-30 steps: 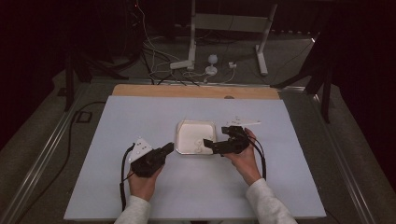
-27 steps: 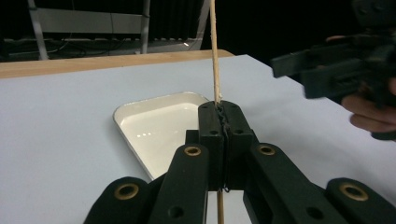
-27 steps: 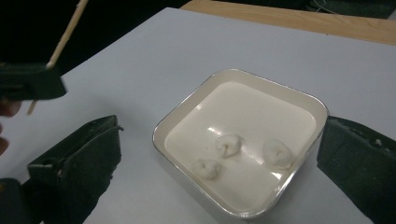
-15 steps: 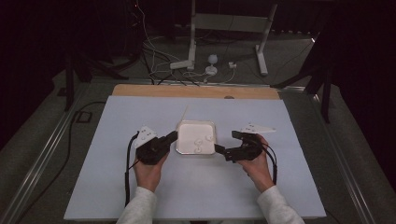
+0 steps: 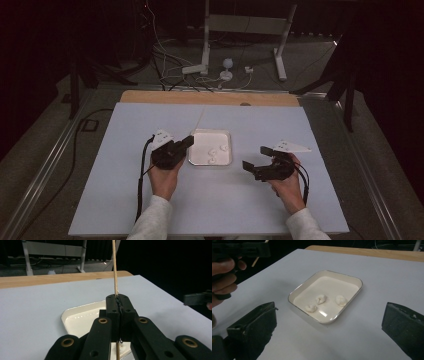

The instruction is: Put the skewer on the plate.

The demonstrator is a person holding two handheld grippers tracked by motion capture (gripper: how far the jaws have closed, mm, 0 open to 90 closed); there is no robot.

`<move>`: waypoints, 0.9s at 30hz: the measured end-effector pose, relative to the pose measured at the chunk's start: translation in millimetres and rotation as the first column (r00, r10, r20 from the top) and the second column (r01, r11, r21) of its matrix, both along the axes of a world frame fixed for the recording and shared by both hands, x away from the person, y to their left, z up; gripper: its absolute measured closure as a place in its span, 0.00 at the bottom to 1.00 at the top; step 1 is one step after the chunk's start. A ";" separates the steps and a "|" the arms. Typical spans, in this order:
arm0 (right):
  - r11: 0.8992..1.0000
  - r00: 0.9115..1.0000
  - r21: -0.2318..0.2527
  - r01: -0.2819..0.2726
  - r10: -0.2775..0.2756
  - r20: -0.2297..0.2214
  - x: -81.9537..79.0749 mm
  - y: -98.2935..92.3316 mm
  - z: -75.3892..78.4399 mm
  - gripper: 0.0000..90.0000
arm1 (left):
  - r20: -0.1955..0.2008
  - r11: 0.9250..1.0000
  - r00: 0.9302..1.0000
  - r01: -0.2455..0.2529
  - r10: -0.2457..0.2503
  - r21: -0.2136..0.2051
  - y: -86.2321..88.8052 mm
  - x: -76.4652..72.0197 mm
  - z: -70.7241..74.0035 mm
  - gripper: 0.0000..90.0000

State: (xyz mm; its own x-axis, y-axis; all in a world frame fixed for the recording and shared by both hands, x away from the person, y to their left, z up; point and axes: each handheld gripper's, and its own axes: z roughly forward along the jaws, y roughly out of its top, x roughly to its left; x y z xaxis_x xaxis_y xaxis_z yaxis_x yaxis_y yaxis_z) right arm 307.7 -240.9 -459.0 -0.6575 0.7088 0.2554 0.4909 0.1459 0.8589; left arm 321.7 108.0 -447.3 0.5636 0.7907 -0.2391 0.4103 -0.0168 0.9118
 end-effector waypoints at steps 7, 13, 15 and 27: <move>1.000 1.000 0.017 0.025 -0.025 0.004 -10.8 -20.3 -3.8 0.00 | -0.018 1.000 1.000 -0.011 0.011 0.007 -7.0 8.4 -2.2 1.00; 0.998 0.999 0.028 0.048 -0.049 0.012 -16.3 -34.4 -3.5 0.00 | -0.034 1.000 0.999 -0.019 0.020 0.009 -12.6 14.2 -4.5 1.00; 0.998 0.998 0.032 0.055 -0.056 0.015 -18.0 -37.3 -3.0 0.00 | -0.038 1.000 0.999 -0.024 0.025 0.013 -14.3 15.9 -5.6 1.00; 0.997 0.998 0.048 0.068 -0.069 0.013 -22.4 -43.9 -2.9 0.00 | -0.081 0.999 0.996 -0.032 0.036 0.044 -26.4 24.7 -18.8 1.00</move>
